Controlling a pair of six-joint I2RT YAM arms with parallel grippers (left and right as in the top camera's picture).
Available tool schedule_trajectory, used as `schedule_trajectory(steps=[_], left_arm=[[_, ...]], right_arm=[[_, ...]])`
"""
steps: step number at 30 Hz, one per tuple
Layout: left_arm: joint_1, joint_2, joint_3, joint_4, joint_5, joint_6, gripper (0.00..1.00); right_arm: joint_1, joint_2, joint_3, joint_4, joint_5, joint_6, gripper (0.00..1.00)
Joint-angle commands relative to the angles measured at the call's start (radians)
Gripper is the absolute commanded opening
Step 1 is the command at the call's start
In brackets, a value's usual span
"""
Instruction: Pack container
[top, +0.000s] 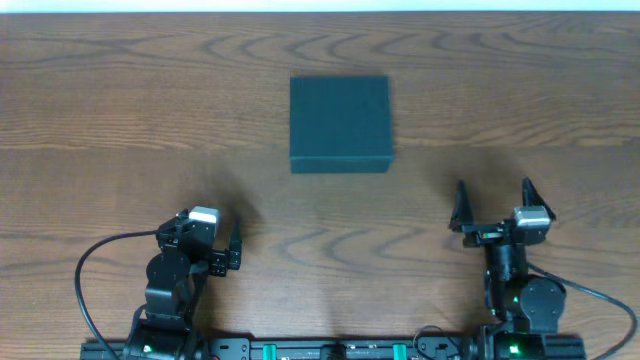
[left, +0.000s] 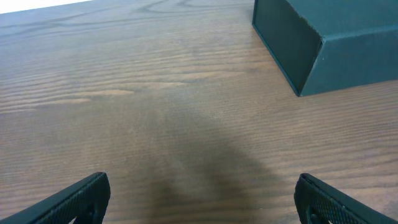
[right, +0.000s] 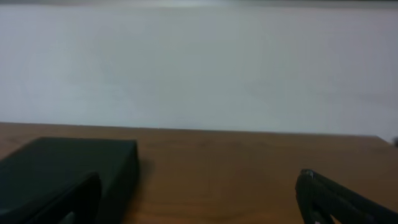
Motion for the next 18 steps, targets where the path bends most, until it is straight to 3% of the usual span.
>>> schedule_trajectory(steps=[1,4,12,18], left_arm=[[0.003,-0.006,-0.029,-0.008,-0.011,0.010,0.96],[0.003,-0.006,-0.029,-0.008,-0.011,0.010,0.96],[0.003,-0.006,-0.029,-0.008,-0.011,0.010,0.95],[0.003,-0.006,-0.029,-0.008,-0.011,0.010,0.95]], right_arm=[[-0.025,-0.075,-0.002,-0.037,0.060,0.017,0.99],[-0.051,-0.165,-0.002,-0.157,0.060,0.016,0.99],[-0.021,-0.167,-0.002,-0.347,0.058,0.017,0.99],[-0.007,-0.166,-0.002,-0.344,0.059,0.017,0.99]])
